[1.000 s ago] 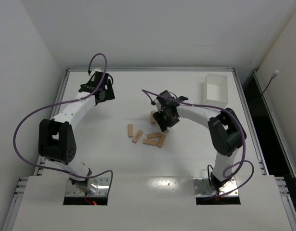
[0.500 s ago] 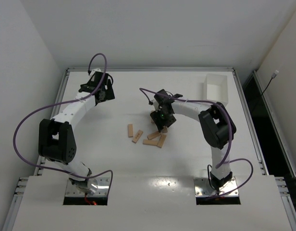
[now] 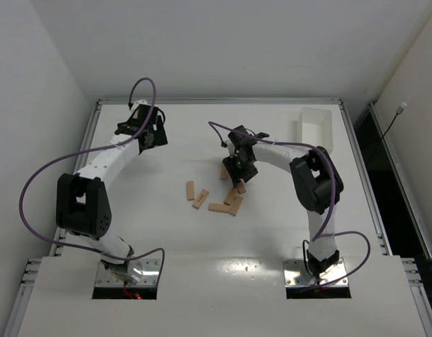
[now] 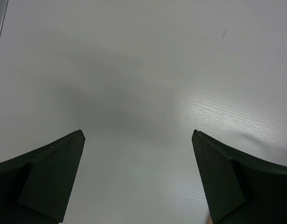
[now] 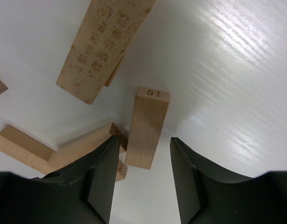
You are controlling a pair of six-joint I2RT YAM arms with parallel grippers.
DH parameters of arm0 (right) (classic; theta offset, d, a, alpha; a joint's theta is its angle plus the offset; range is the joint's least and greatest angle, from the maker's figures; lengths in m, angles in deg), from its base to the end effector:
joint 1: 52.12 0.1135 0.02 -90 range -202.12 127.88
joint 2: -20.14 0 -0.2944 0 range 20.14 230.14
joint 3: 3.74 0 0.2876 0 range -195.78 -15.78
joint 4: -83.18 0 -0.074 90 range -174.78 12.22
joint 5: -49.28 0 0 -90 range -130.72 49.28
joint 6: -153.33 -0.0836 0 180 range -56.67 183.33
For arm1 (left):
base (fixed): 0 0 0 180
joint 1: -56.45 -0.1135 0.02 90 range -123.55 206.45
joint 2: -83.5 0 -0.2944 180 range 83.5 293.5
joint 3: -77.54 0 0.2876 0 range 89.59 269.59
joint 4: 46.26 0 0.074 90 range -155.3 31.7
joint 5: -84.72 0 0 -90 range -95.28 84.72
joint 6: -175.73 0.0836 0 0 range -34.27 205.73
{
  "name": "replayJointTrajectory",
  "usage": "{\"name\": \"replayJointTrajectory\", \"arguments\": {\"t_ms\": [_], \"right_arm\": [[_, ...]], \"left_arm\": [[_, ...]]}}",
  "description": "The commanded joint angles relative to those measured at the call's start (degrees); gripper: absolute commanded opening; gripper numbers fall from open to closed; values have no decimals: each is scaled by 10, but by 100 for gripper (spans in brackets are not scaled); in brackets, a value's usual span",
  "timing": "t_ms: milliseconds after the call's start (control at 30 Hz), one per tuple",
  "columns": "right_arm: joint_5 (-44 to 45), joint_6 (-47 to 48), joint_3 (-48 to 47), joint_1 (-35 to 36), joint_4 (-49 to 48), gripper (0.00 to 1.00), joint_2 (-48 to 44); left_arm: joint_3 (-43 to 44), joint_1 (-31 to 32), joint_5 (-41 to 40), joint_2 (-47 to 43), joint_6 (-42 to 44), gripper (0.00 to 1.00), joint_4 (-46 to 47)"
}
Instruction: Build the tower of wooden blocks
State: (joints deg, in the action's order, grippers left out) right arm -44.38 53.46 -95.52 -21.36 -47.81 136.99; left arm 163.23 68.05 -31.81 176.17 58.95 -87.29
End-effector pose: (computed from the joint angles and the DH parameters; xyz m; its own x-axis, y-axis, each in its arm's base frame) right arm 0.3897 0.2381 0.1029 -0.9042 -0.3391 -0.2597 -0.3760 0.9204 0.1075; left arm 0.4177 -0.0476 0.2620 -0.5992 -0.2885 -0.7468 -0.4288 0.9034 -0.0050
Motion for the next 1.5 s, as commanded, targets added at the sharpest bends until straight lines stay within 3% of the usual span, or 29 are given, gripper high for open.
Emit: {"name": "replayJointTrajectory", "arguments": {"t_ms": [0,200,600,700,833,1000,1300,1467], "right_arm": [[4,-6,-14,-16,-5,44,19],[-27,-11,-9,-21,-16,42,-3],[-4,5,-27,-16,0,39,36],[8,6,-27,-16,0,32,41],[15,6,-27,-16,6,0,41],[3,-38,-30,-21,12,0,-18],[9,-181,-181,-21,78,0,11],[31,-220,-217,-11,91,0,32]], "left_arm": [[-3,-4,-1,-9,3,100,19],[-13,-4,-1,-9,3,100,25],[-8,-4,4,-4,3,100,25],[-8,-4,4,-4,3,100,25],[-8,-4,4,2,3,100,25],[-8,-4,-6,2,-2,100,25],[-20,-4,-29,-15,-13,100,25],[-25,-4,-34,-20,-13,100,25]]}}
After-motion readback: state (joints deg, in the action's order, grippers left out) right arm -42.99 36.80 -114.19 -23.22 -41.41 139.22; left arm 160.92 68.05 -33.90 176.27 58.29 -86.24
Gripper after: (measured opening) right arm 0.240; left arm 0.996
